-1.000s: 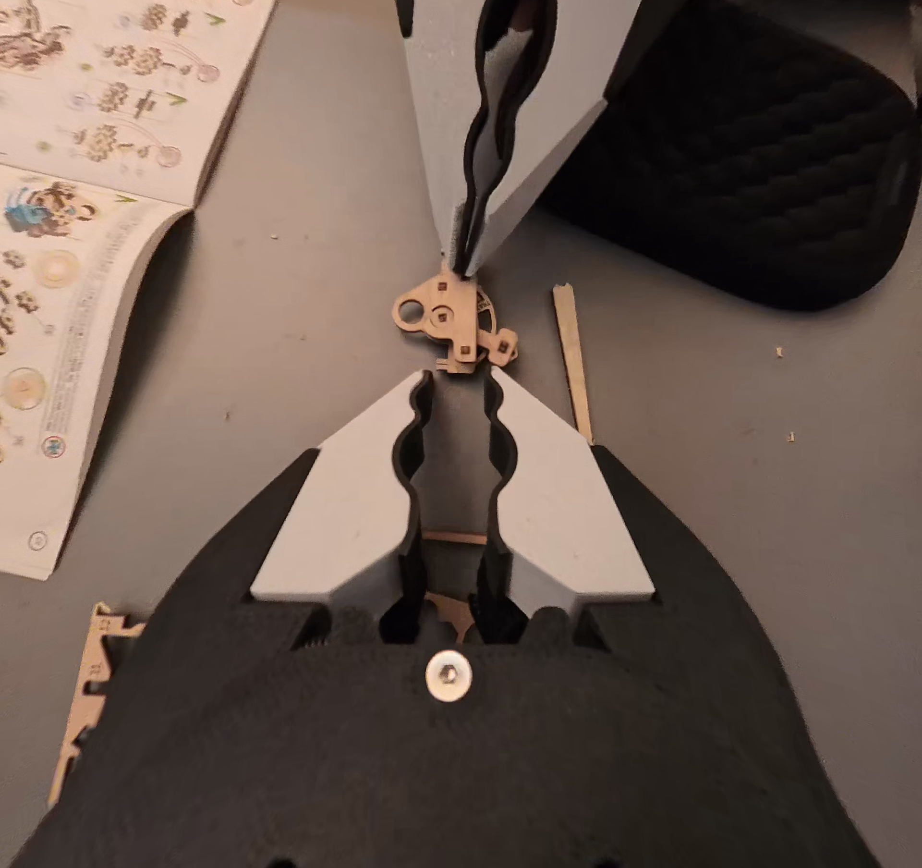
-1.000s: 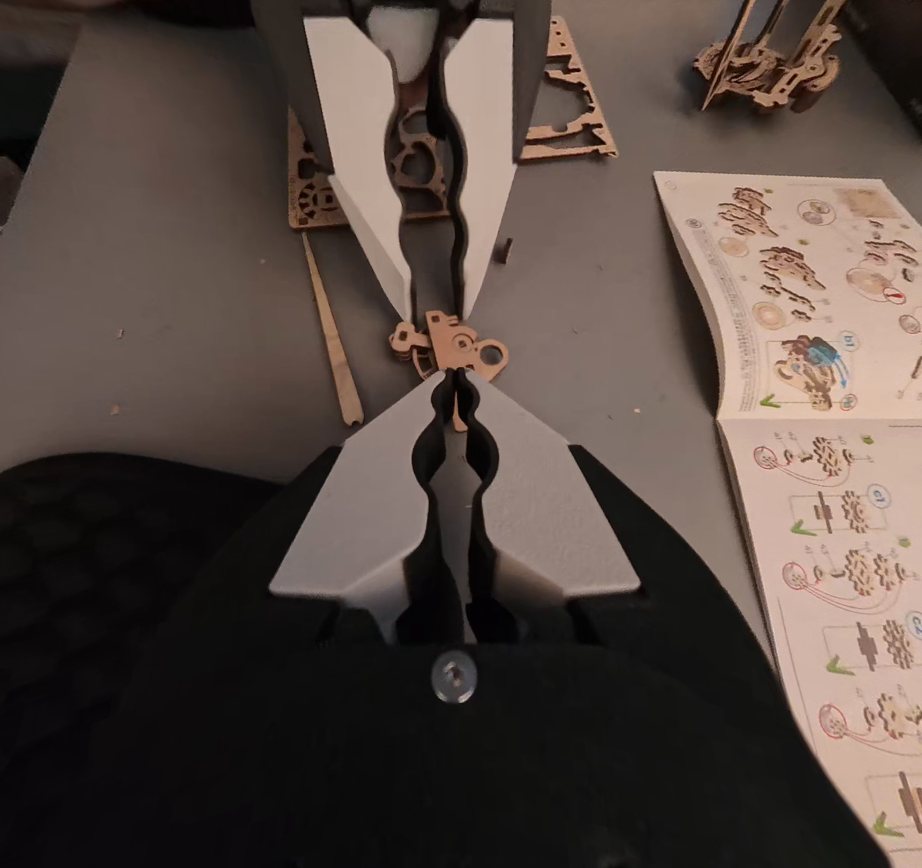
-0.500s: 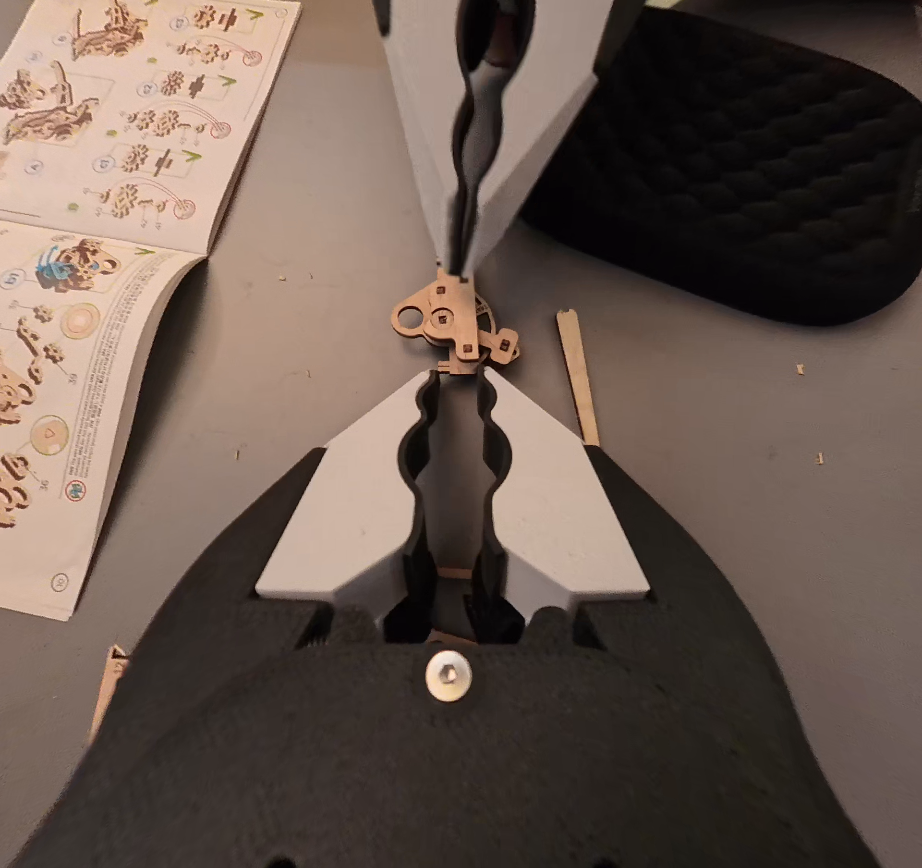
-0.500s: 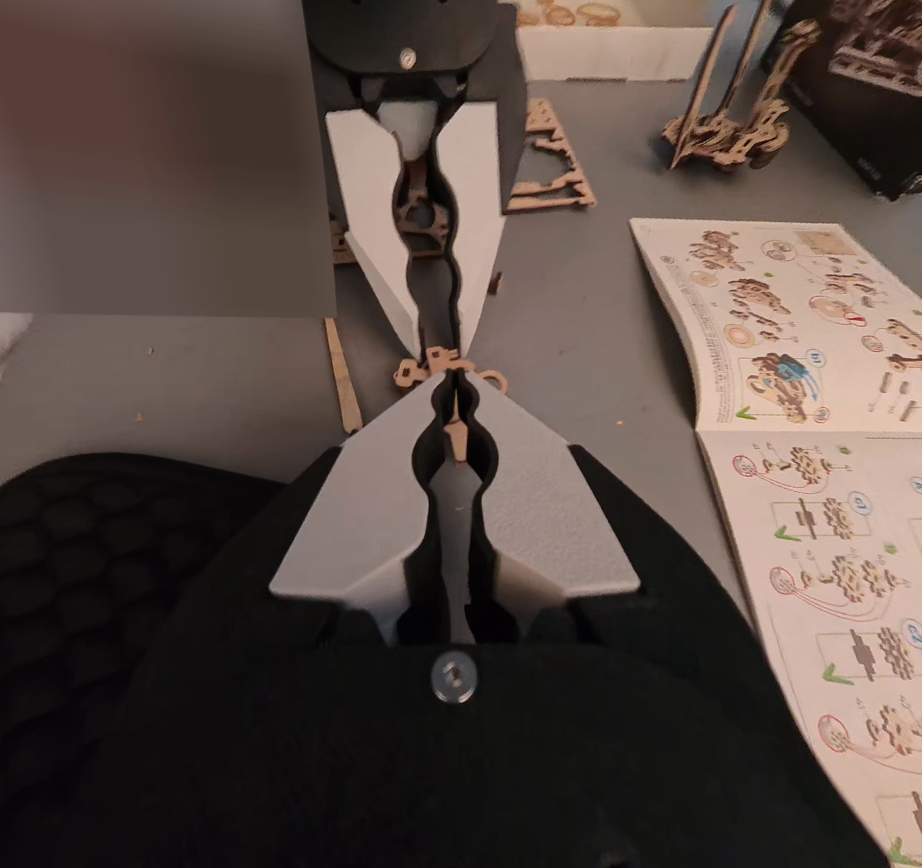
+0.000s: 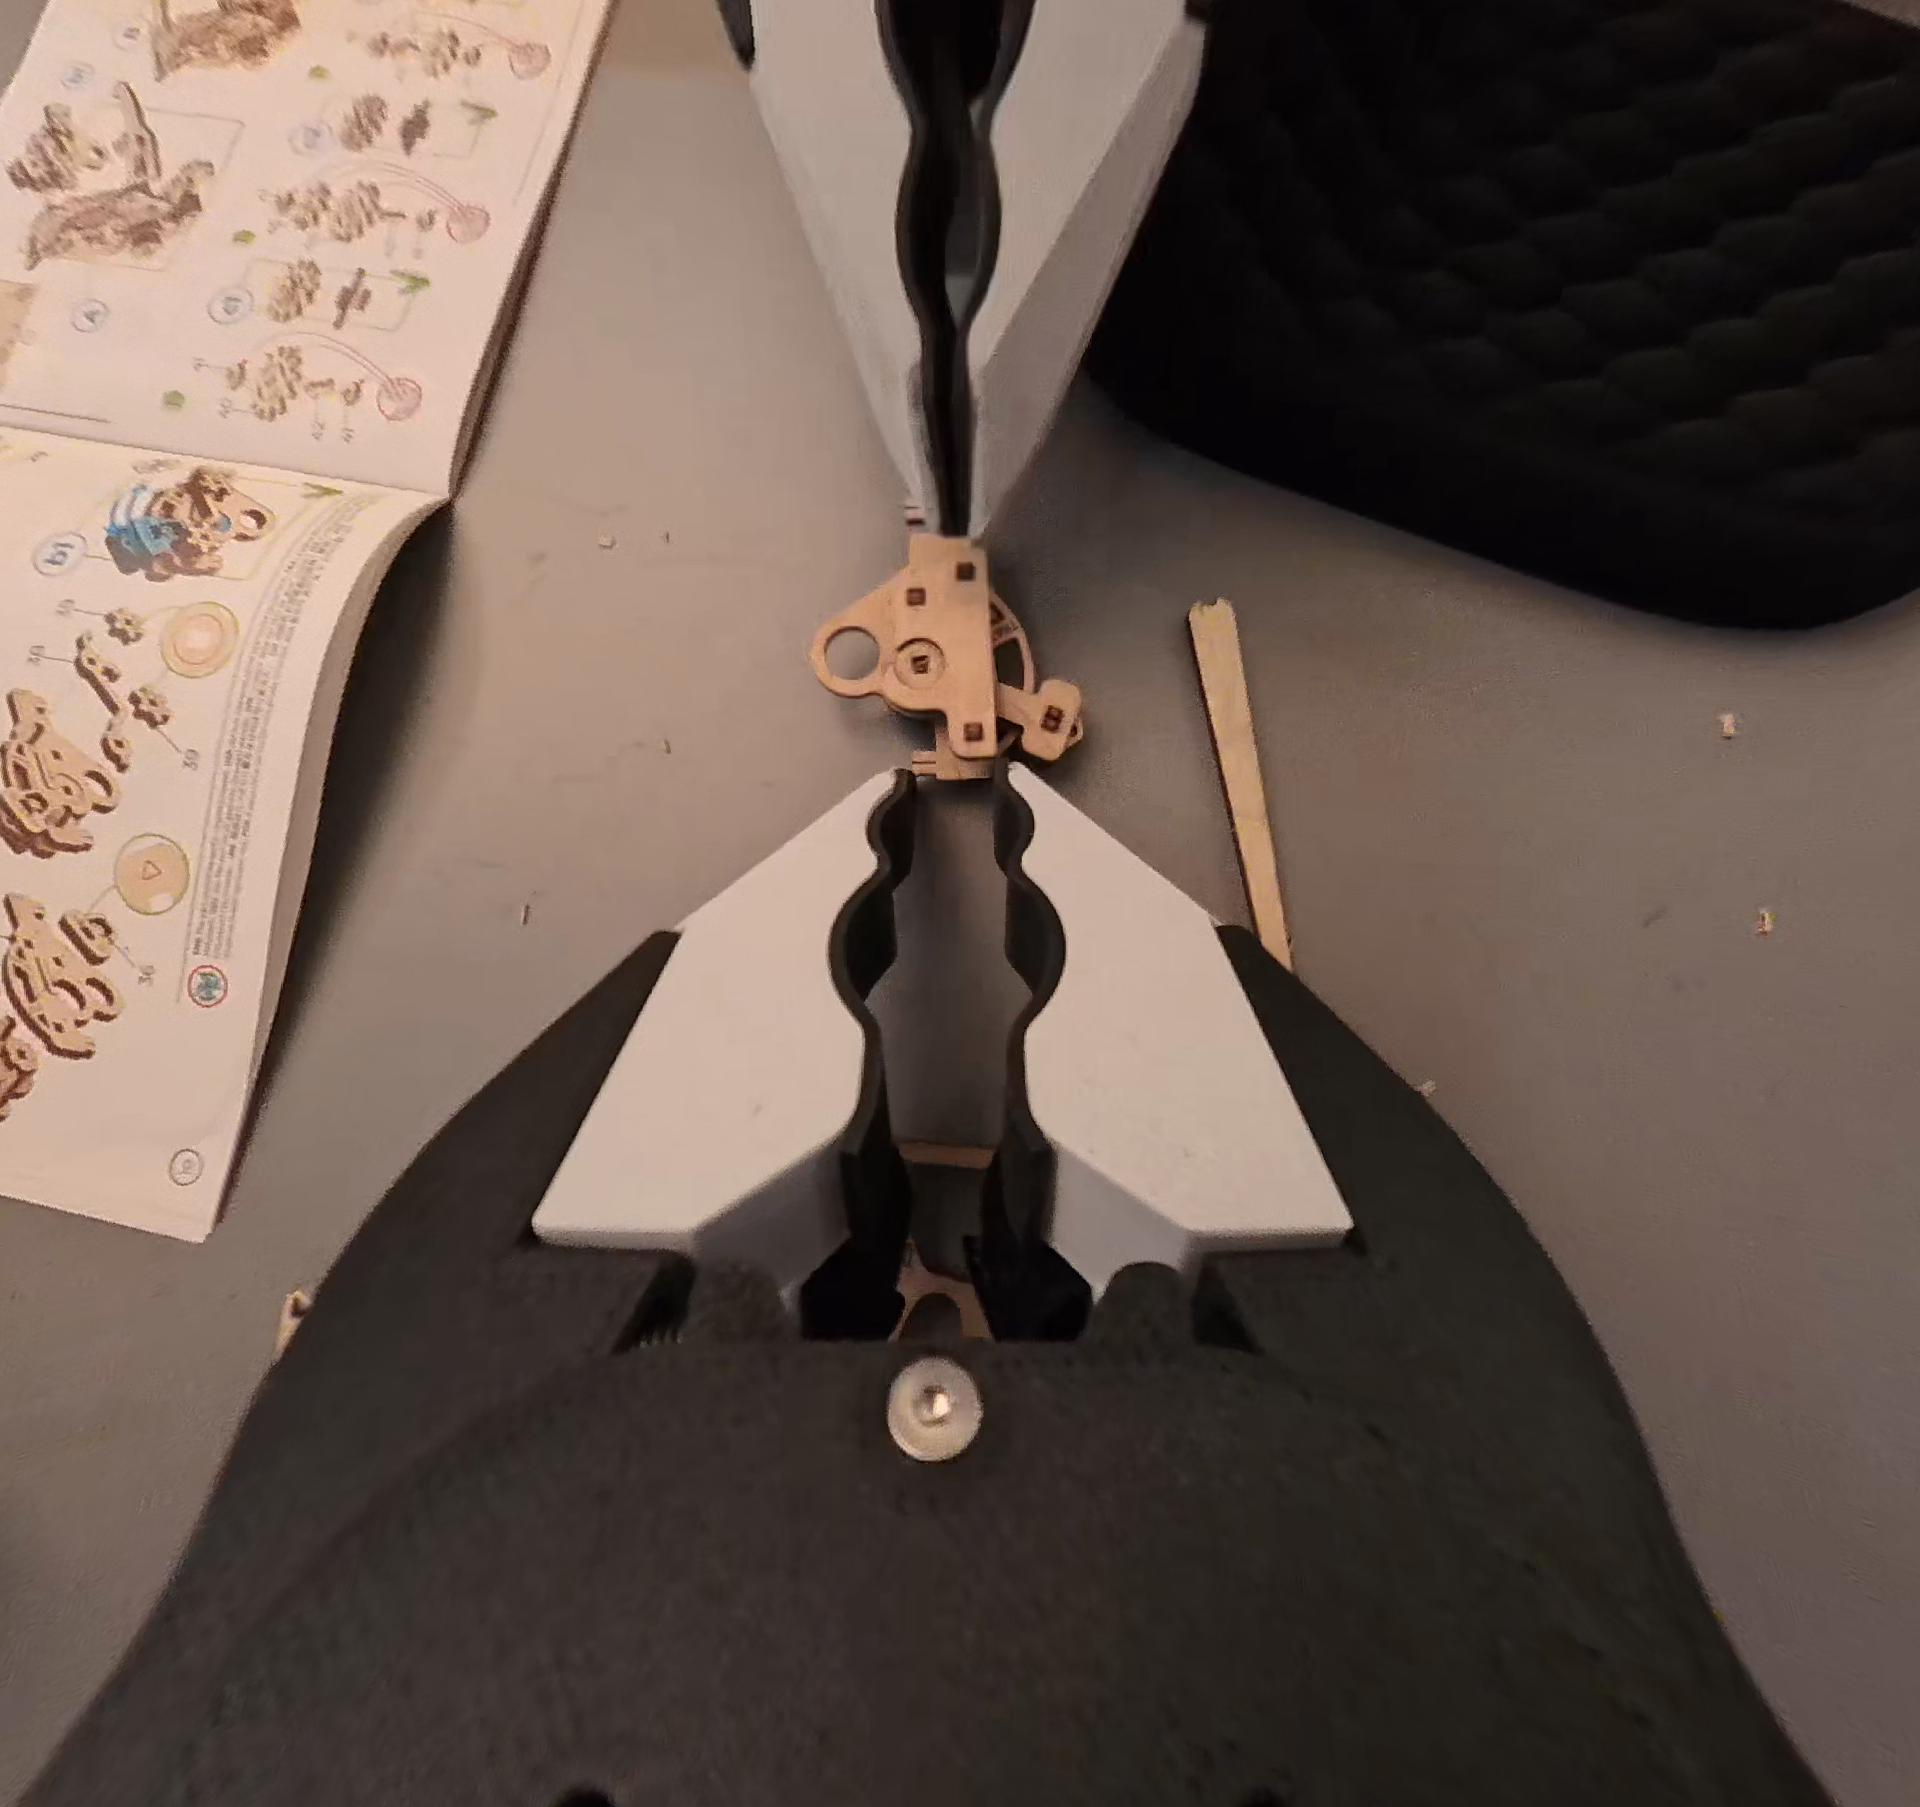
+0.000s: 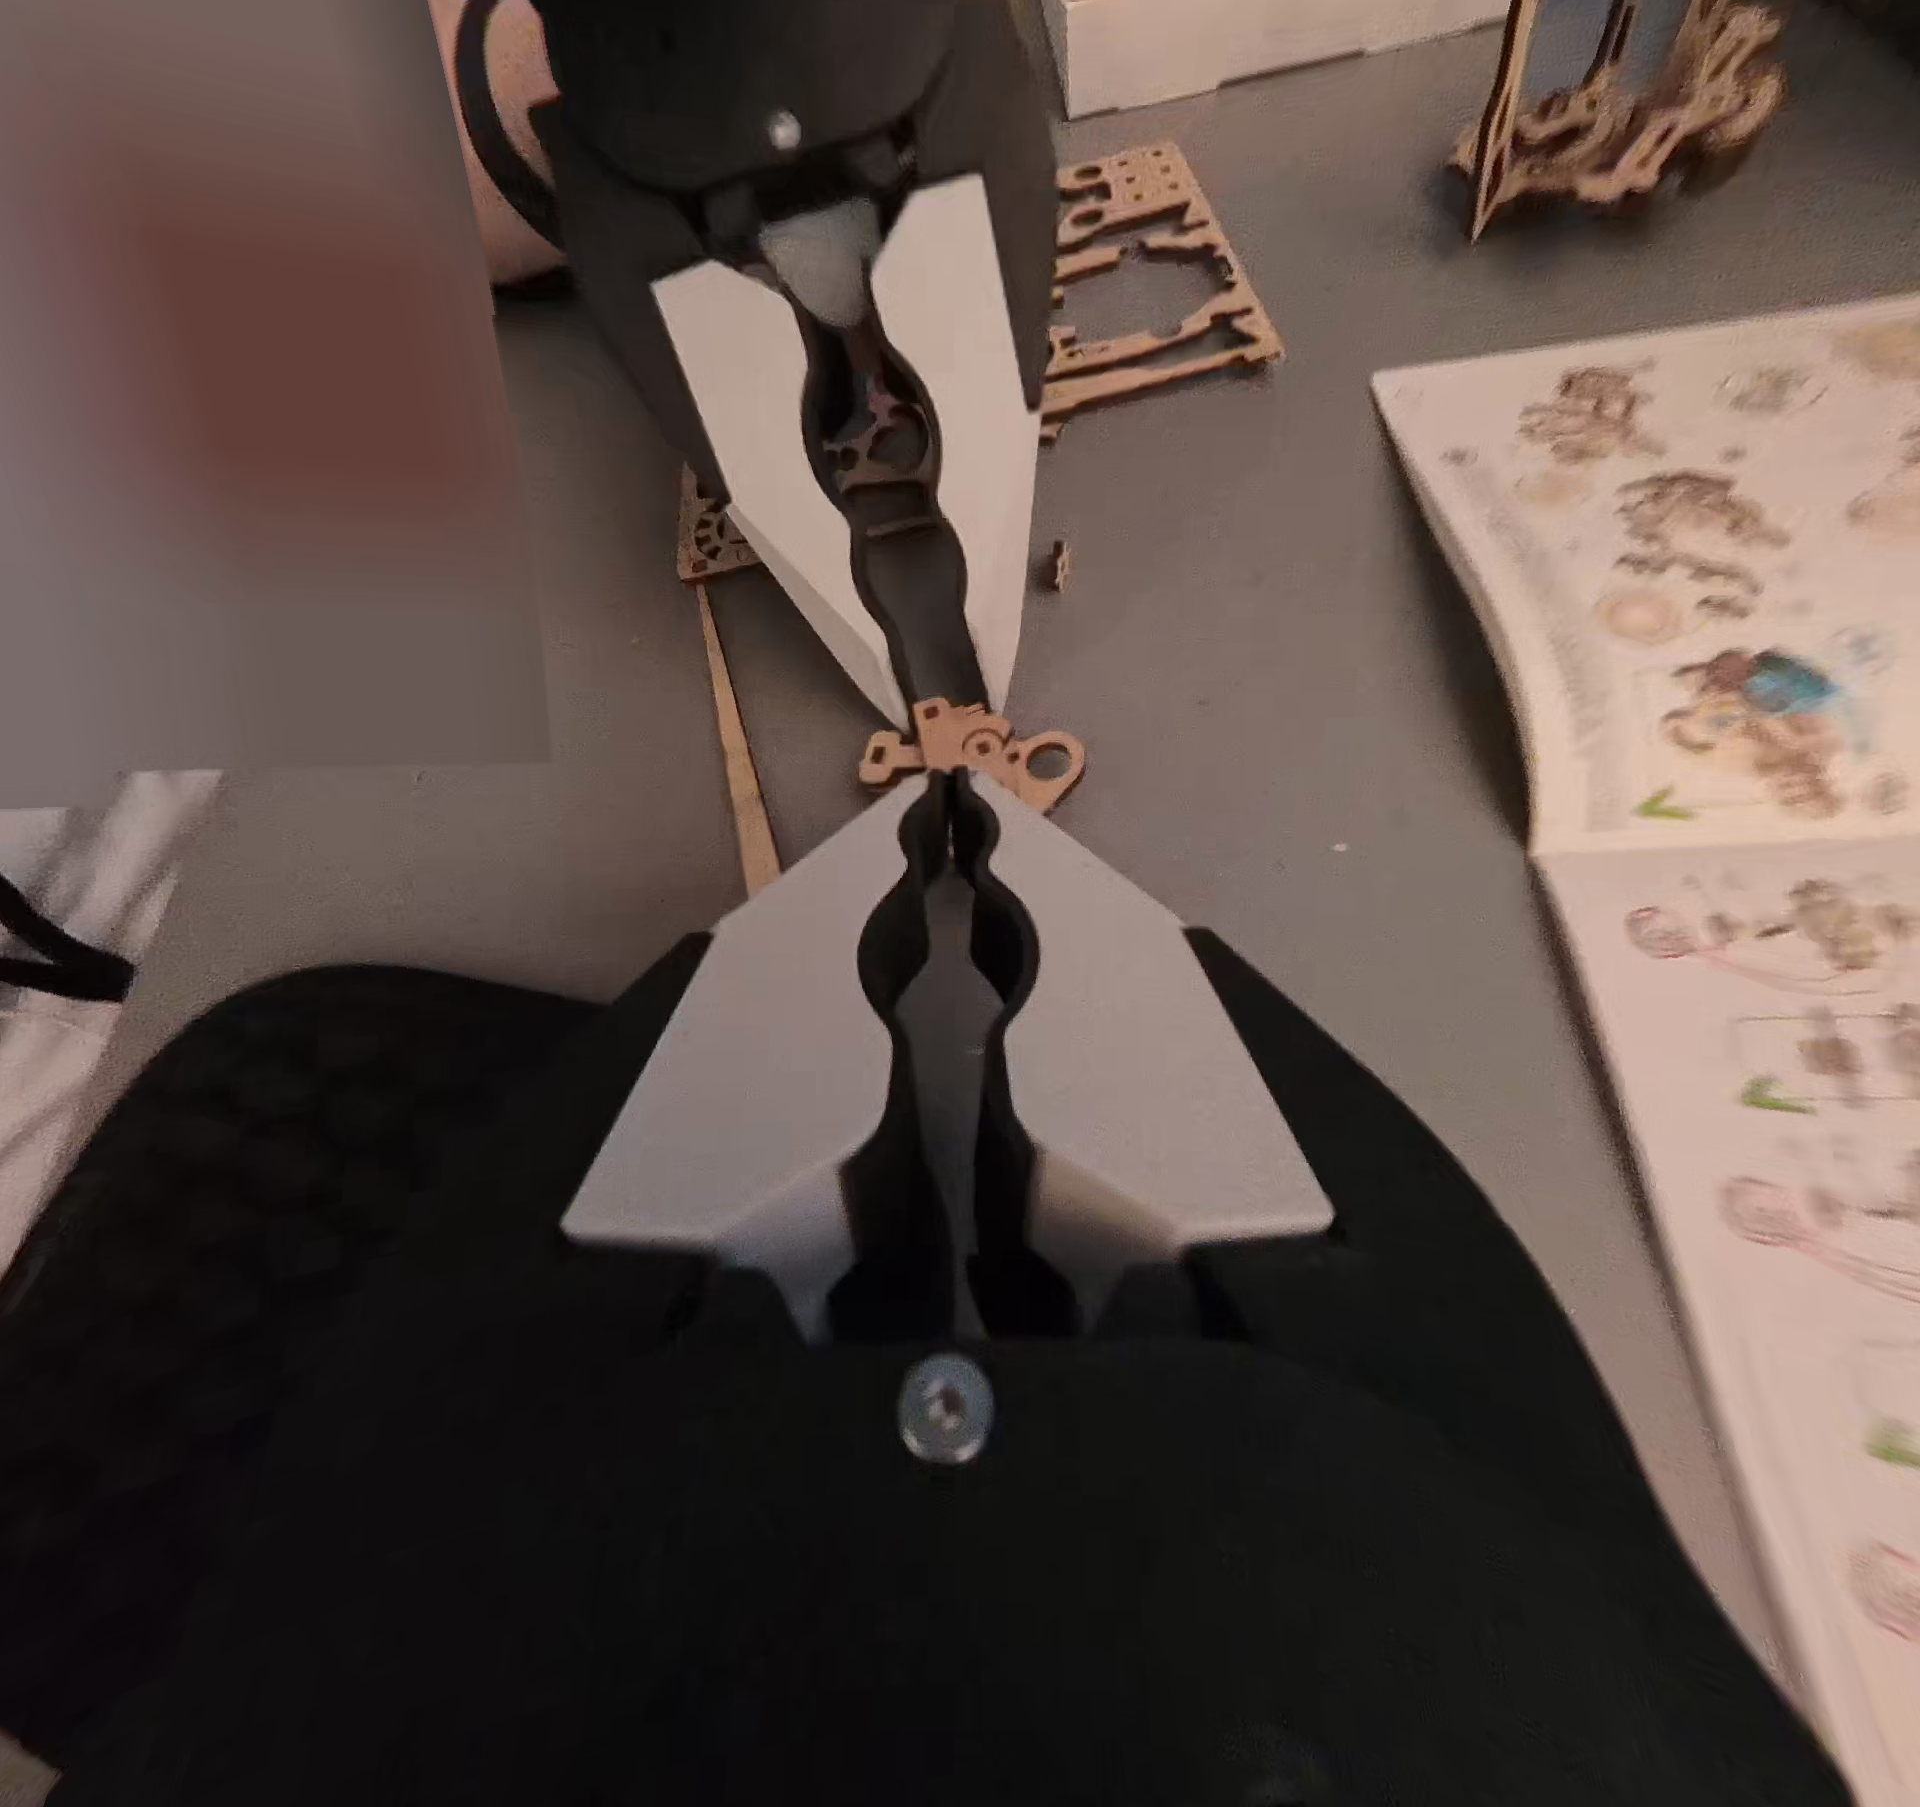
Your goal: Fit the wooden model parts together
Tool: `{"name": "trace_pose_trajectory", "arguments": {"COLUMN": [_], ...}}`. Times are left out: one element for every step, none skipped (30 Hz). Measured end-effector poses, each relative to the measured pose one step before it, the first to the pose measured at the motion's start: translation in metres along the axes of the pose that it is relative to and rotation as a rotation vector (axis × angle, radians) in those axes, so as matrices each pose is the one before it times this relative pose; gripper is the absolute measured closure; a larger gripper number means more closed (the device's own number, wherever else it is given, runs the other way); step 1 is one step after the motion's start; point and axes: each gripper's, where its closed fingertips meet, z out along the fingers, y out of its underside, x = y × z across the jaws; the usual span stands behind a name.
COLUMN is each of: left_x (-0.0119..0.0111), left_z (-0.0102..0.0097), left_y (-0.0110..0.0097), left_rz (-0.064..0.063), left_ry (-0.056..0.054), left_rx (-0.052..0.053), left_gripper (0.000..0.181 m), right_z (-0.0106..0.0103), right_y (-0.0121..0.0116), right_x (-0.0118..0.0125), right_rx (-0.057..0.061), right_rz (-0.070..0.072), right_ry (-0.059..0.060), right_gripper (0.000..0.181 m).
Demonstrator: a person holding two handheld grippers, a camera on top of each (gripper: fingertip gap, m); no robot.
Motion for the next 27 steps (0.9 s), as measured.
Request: {"name": "trace_pose_trajectory", "arguments": {"left_x": [0.00040, 0.00062, -0.00133, -0.00160, -0.00012, -0.00014, -0.00070, -0.00086, -0.00070, -0.00045, 0.00074, 0.00094, 0.00025, -0.00035, -0.00044, 0.00036, 0.00046, -0.00021, -0.00081, -0.00035, 0.00007, 0.00008, 0.00039, 0.00042, -0.00038, -0.00028, 0.00024], "left_z": [-0.00055, -0.00075, -0.00056, -0.00024, 0.00011, -0.00020, -0.00054, -0.00054, -0.00023, 0.00051, 0.00031, -0.00023, -0.00010, 0.00013, 0.00036, 0.00036, 0.00010, -0.00037, -0.00037, -0.00026, 0.00002, 0.00057, -0.00006, -0.00038, -0.00040, -0.00049, -0.00012], "left_y": [-0.00193, -0.00070, 0.00012, 0.00106, 0.00061, 0.00023, 0.00011, -0.00025, 0.00005, 0.00266, -0.00009, -0.00145, 0.00004, 0.00070, 0.00033, 0.00026, 0.00000, -0.00003, 0.00045, -0.00010, -0.00019, 0.00122, -0.00149, 0.00011, 0.00023, -0.00033, -0.00031], "left_rz": [-0.0017, 0.0013, 0.0010, 0.0011, -0.0041, -0.0063, -0.0041, -0.0015, -0.0021, 0.0005, -0.0014, -0.0050, -0.0017, 0.0023, 0.0013, -0.0022, -0.0031, 0.0013, 0.0038, 0.0025, 0.0015, 0.0024, -0.0024, -0.0006, 0.0027, 0.0008, -0.0035], "left_ry": [-0.0007, 0.0032, -0.0073, -0.0076, 0.0022, 0.0030, -0.0003, -0.0022, -0.0011, 0.0003, 0.0047, 0.0053, 0.0027, -0.0017, -0.0030, 0.0015, 0.0031, -0.0017, -0.0061, -0.0036, 0.0000, 0.0007, 0.0014, 0.0028, -0.0022, -0.0014, 0.0034], "left_rx": [0.0131, 0.0003, -0.0036, -0.0051, 0.0010, 0.0029, 0.0012, 0.0020, -0.0007, -0.0173, 0.0053, 0.0102, -0.0031, -0.0062, -0.0020, -0.0010, 0.0006, -0.0003, -0.0034, 0.0010, 0.0002, -0.0081, 0.0103, -0.0022, -0.0017, 0.0041, 0.0027], "left_gripper": [0.168, 0.168, 0.168, 0.168, 0.168, 0.168, 0.168, 0.168, 0.168, 0.168, 0.168, 0.168, 0.168, 0.168, 0.168, 0.168, 0.168, 0.168, 0.168, 0.168, 0.168, 0.168, 0.168, 0.168, 0.168, 0.168, 0.168], "right_z": [-0.00419, 0.00052, 0.00717, 0.00152, -0.00376, -0.00511, -0.00437, 0.00377, 0.01052, -0.00287, -0.00425, -0.00664, -0.00397, 0.00229, 0.00753, 0.00651, -0.00354, -0.00442, -0.00261, 0.00249, 0.00788, -0.00109, -0.00428, -0.00568, -0.00254, 0.00567, 0.00719], "right_y": [-0.00558, -0.00157, 0.01711, -0.00251, -0.00201, -0.00661, -0.01363, 0.00190, 0.02784, -0.01187, -0.01008, -0.01719, -0.01309, 0.00576, 0.02581, 0.01986, -0.01562, -0.01435, -0.00374, 0.00946, 0.02431, -0.00898, -0.00708, -0.01222, -0.01016, 0.01341, 0.02361], "right_x": [0.00215, -0.00042, -0.00256, 0.00003, -0.00168, 0.00052, -0.00006, -0.00328, 0.00052, -0.00042, -0.00106, -0.00007, 0.00020, -0.00054, 0.00246, 0.00231, -0.00701, -0.00289, 0.00391, 0.00298, 0.00069, -0.00045, -0.00264, -0.00035, 0.00032, 0.00228, 0.00006], "right_rx": [0.0067, 0.0140, -0.0797, 0.0364, -0.0126, 0.0060, 0.0680, 0.0048, -0.1278, 0.0782, 0.0232, 0.0717, 0.0720, -0.0124, -0.0994, -0.1088, 0.0822, 0.0716, 0.0058, -0.0496, -0.1153, 0.0352, 0.0028, 0.0347, 0.0549, -0.0427, -0.0999], "right_rz": [-0.0615, -0.0454, 0.0068, 0.0273, 0.0128, -0.0482, -0.0502, 0.0140, 0.0320, 0.0144, -0.0013, -0.0281, -0.0063, 0.0226, 0.0496, 0.0743, 0.0260, -0.0367, -0.0634, -0.0520, 0.0000, 0.0365, -0.0049, -0.0472, -0.0586, -0.0150, 0.0530], "right_ry": [0.0434, 0.0199, -0.0187, -0.0140, -0.0127, 0.0305, 0.0301, -0.0173, -0.0163, -0.0135, -0.0111, 0.0144, 0.0042, -0.0202, -0.0224, -0.0345, -0.0609, 0.0101, 0.0594, 0.0318, -0.0075, -0.0176, -0.0068, 0.0318, 0.0374, 0.0094, -0.0271], "right_gripper": [0.181, 0.181, 0.181, 0.181, 0.181, 0.181, 0.181, 0.181, 0.181, 0.181, 0.181, 0.181, 0.181, 0.181, 0.181, 0.177, 0.181, 0.181, 0.181, 0.181, 0.180, 0.181, 0.181, 0.181, 0.181, 0.181, 0.181]}}
